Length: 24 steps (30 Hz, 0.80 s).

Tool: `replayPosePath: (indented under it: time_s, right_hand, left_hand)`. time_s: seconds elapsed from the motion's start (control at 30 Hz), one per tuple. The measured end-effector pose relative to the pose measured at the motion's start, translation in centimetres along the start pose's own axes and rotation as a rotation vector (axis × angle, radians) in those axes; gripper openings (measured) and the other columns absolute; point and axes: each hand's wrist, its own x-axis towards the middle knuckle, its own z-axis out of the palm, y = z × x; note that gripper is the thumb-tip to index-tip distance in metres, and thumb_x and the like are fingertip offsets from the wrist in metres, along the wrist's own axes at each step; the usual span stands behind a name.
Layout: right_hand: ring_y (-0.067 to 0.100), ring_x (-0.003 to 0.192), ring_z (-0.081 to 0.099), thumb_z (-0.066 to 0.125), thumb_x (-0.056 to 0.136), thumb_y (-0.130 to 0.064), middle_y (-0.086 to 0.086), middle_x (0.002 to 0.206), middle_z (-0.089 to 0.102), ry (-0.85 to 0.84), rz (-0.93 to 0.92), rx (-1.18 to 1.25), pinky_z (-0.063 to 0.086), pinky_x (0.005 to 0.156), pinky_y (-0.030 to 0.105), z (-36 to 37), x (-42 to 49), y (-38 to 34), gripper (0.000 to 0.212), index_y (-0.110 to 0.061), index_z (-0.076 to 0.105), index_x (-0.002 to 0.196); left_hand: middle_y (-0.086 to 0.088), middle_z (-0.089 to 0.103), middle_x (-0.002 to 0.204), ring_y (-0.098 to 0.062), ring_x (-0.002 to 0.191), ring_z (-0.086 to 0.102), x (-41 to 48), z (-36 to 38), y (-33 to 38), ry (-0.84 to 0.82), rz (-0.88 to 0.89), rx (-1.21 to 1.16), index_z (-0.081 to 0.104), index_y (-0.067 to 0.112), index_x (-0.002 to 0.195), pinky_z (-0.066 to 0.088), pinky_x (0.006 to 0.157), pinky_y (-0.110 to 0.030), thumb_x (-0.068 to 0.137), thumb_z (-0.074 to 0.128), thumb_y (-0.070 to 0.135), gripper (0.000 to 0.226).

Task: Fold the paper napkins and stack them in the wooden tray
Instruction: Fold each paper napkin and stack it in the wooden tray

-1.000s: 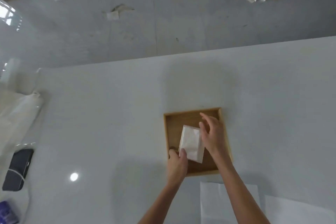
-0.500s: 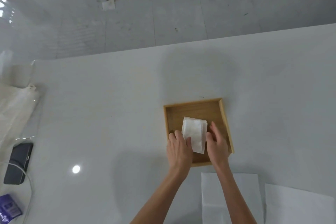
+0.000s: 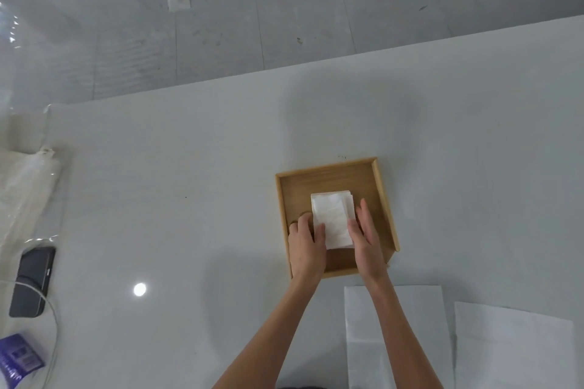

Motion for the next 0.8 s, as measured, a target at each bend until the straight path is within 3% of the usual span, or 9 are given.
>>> replayPosePath:
  time_s: [0.07, 0.1, 0.2, 0.23, 0.33, 0.47, 0.6, 0.7, 0.8]
  right_hand:
    - [0.01, 0.151, 0.013, 0.043, 0.091, -0.067, -0.031, 0.154, 0.025, -0.073, 0.005, -0.016, 0.02, 0.122, 0.052, 0.1, -0.3, 0.0, 0.057, -0.07, 0.013, 0.139]
    - [0.008, 0.151, 0.011, 0.043, 0.092, -0.067, -0.036, 0.151, 0.024, -0.104, 0.006, -0.025, 0.019, 0.122, 0.05, 0.0, -0.7, -0.4, 0.058, -0.069, 0.01, 0.14]
    - [-0.021, 0.134, 0.027, 0.042, 0.103, -0.041, -0.034, 0.144, 0.028, -0.165, -0.042, -0.085, 0.034, 0.111, 0.017, -1.0, -1.6, -1.7, 0.063, -0.041, 0.005, 0.155]
    - [-0.023, 0.13, 0.029, 0.042, 0.105, -0.035, -0.032, 0.147, 0.027, -0.17, -0.056, -0.114, 0.033, 0.109, 0.013, -1.6, -1.8, -2.0, 0.062, -0.035, 0.007, 0.156]
    - [0.0, 0.143, 0.03, 0.046, 0.102, -0.04, -0.019, 0.158, 0.028, -0.139, -0.071, -0.211, 0.029, 0.116, 0.03, -4.0, -2.5, -1.7, 0.058, -0.04, 0.021, 0.154]
    - [0.007, 0.131, 0.048, 0.053, 0.1, -0.033, -0.009, 0.147, 0.049, -0.03, -0.138, -0.284, 0.041, 0.109, 0.031, -6.6, -4.7, -0.2, 0.05, -0.03, 0.041, 0.148]
    - [0.021, 0.124, 0.052, 0.054, 0.099, -0.016, 0.004, 0.132, 0.061, 0.264, -0.279, -0.409, 0.045, 0.105, 0.038, -8.1, -7.4, 2.8, 0.033, -0.015, 0.059, 0.132]
    - [0.031, 0.113, 0.057, 0.055, 0.096, -0.005, 0.012, 0.121, 0.064, 0.485, -0.196, -0.445, 0.051, 0.095, 0.041, -9.9, -9.7, 5.4, 0.028, -0.009, 0.064, 0.122]
    - [0.036, 0.11, 0.058, 0.059, 0.094, -0.006, 0.018, 0.118, 0.064, 0.534, -0.02, -0.536, 0.05, 0.093, 0.044, -11.7, -11.2, 7.8, 0.028, -0.006, 0.063, 0.121]
  left_hand:
    - [0.001, 0.05, 0.117, -0.011, 0.1, 0.051, -0.2, 0.1, -0.2, 0.009, 0.019, -0.036, 0.05, 0.023, 0.138, 0.046, 0.096, -0.027, 0.101, 0.051, 0.029, 0.037]
    - [0.002, 0.049, 0.118, -0.009, 0.099, 0.05, -0.3, 0.2, -0.4, 0.01, 0.028, -0.045, 0.048, 0.025, 0.14, 0.044, 0.095, -0.025, 0.102, 0.05, 0.028, 0.038]
    - [0.001, 0.047, 0.121, -0.012, 0.104, 0.052, -0.6, 0.1, -0.6, 0.016, 0.037, -0.078, 0.042, 0.023, 0.146, 0.045, 0.099, -0.028, 0.101, 0.051, 0.028, 0.045]
    - [0.0, 0.047, 0.12, -0.015, 0.104, 0.053, -0.7, 0.2, -0.8, 0.027, 0.038, -0.08, 0.04, 0.021, 0.146, 0.047, 0.099, -0.031, 0.101, 0.051, 0.027, 0.046]
    - [0.003, 0.048, 0.112, -0.018, 0.1, 0.056, -1.8, -0.3, -0.9, 0.07, 0.083, -0.056, 0.042, 0.018, 0.14, 0.05, 0.094, -0.033, 0.101, 0.05, 0.023, 0.04]
    - [0.005, 0.048, 0.105, -0.018, 0.095, 0.055, -4.5, -1.0, -1.6, 0.096, 0.155, 0.005, 0.05, 0.019, 0.124, 0.051, 0.084, -0.031, 0.101, 0.048, 0.02, 0.023]
    - [0.005, 0.052, 0.098, -0.016, 0.087, 0.054, -7.9, -0.7, -2.7, 0.106, 0.182, 0.089, 0.049, 0.023, 0.098, 0.05, 0.072, -0.03, 0.102, 0.046, 0.017, 0.008]
    - [0.006, 0.051, 0.093, -0.017, 0.084, 0.055, -11.0, 0.2, -4.0, 0.087, 0.161, 0.155, 0.048, 0.021, 0.094, 0.051, 0.069, -0.03, 0.102, 0.046, 0.016, 0.01]
    - [0.003, 0.053, 0.1, -0.02, 0.092, 0.057, -13.1, 1.5, -6.0, -0.001, 0.039, 0.214, 0.049, 0.018, 0.102, 0.05, 0.075, -0.03, 0.102, 0.047, 0.02, 0.003]
